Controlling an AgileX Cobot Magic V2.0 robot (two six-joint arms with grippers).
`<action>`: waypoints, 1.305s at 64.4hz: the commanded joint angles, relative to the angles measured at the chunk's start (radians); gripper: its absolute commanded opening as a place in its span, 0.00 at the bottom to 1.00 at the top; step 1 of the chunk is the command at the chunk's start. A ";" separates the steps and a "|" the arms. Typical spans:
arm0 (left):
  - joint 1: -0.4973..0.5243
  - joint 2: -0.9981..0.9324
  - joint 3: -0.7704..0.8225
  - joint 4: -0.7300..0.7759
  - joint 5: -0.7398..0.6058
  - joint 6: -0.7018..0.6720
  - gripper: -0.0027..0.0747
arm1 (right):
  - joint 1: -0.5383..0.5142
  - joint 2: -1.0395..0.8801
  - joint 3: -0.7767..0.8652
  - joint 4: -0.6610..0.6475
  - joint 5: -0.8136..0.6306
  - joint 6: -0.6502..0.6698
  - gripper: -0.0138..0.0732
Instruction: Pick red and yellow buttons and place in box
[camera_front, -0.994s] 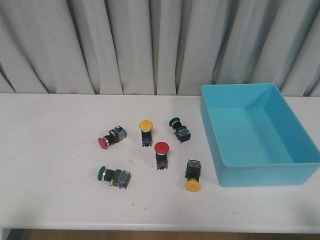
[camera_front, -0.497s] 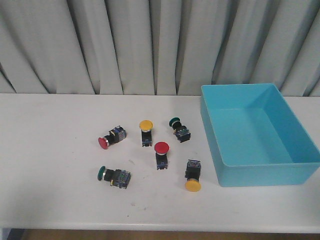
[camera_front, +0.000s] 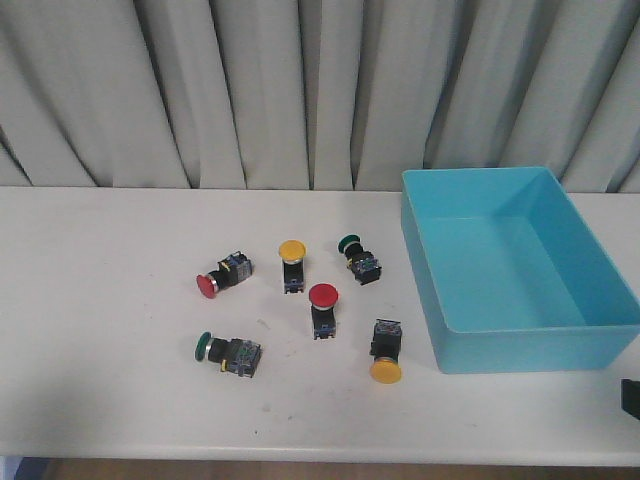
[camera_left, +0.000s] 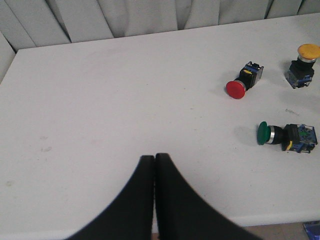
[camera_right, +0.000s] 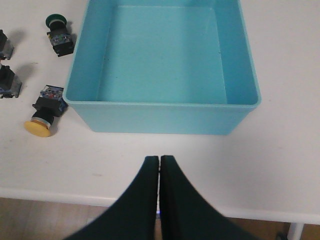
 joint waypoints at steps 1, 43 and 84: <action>-0.005 0.012 -0.023 -0.005 -0.076 -0.008 0.05 | -0.006 0.013 -0.032 -0.006 -0.058 -0.010 0.16; -0.037 0.144 -0.094 -0.066 -0.074 0.106 0.79 | -0.006 0.013 -0.032 -0.012 -0.053 -0.010 0.78; -0.459 0.876 -0.529 -0.231 -0.009 0.698 0.79 | -0.006 0.013 -0.032 -0.012 -0.040 -0.010 0.78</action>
